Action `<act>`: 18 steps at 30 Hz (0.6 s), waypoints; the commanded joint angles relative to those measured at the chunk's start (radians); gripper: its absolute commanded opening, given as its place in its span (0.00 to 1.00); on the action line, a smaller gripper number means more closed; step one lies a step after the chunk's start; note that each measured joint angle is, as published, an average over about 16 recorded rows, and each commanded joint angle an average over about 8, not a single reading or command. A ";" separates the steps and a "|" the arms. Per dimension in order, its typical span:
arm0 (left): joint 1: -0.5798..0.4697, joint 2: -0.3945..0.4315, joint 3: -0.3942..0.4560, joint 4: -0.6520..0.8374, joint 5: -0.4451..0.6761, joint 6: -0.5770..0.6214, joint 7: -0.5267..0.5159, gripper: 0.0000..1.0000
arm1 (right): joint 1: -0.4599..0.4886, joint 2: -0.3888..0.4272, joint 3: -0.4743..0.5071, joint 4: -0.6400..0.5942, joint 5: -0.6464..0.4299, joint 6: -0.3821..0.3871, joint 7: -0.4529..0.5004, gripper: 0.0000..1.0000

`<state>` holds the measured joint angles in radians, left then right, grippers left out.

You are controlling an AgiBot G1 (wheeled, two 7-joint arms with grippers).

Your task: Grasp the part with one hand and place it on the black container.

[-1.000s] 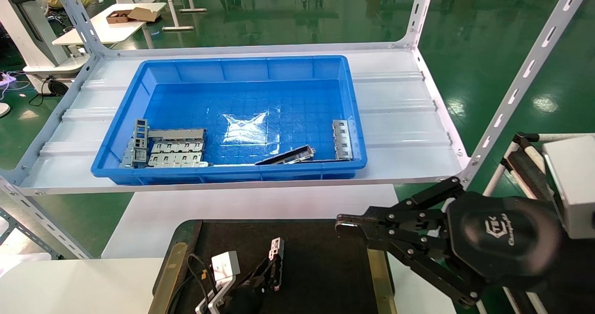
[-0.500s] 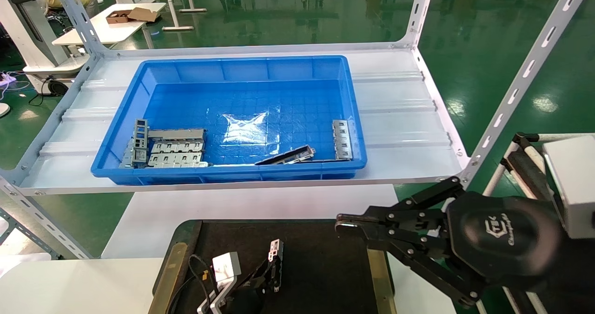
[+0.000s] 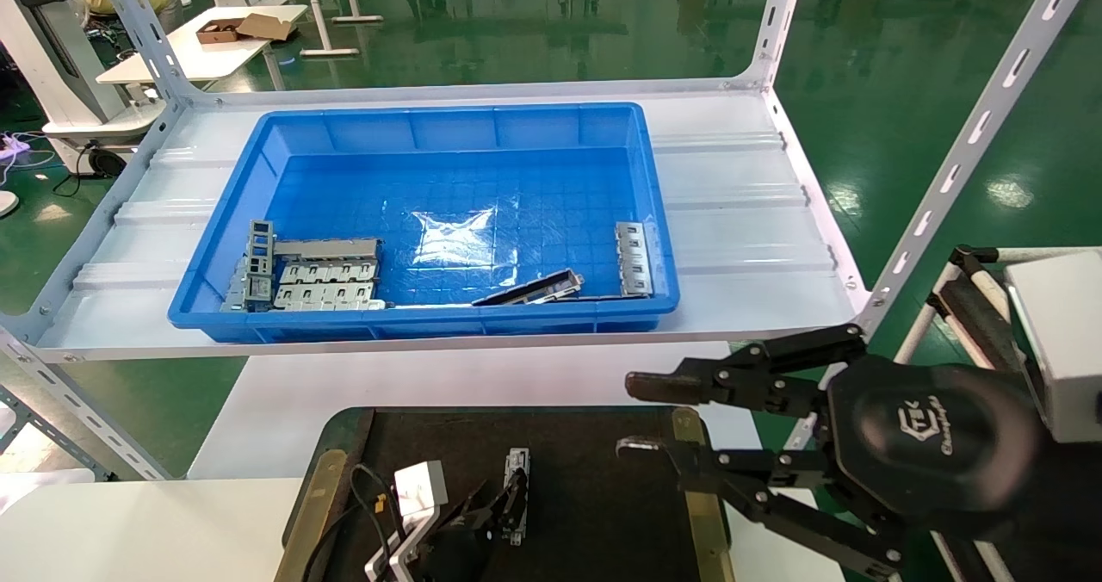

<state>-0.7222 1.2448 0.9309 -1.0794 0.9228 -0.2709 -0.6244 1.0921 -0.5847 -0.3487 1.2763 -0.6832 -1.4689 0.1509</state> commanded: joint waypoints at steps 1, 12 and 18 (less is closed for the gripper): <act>-0.006 -0.010 0.014 -0.016 -0.022 -0.010 0.018 1.00 | 0.000 0.000 0.000 0.000 0.000 0.000 0.000 1.00; -0.076 -0.245 0.169 -0.227 -0.204 0.112 0.067 1.00 | 0.000 0.000 0.000 0.000 0.000 0.000 0.000 1.00; -0.144 -0.353 0.228 -0.270 -0.248 0.253 0.062 1.00 | 0.000 0.000 0.000 0.000 0.000 0.000 0.000 1.00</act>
<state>-0.8549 0.9021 1.1392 -1.3416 0.6856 -0.0190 -0.5566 1.0922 -0.5845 -0.3490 1.2763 -0.6830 -1.4688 0.1507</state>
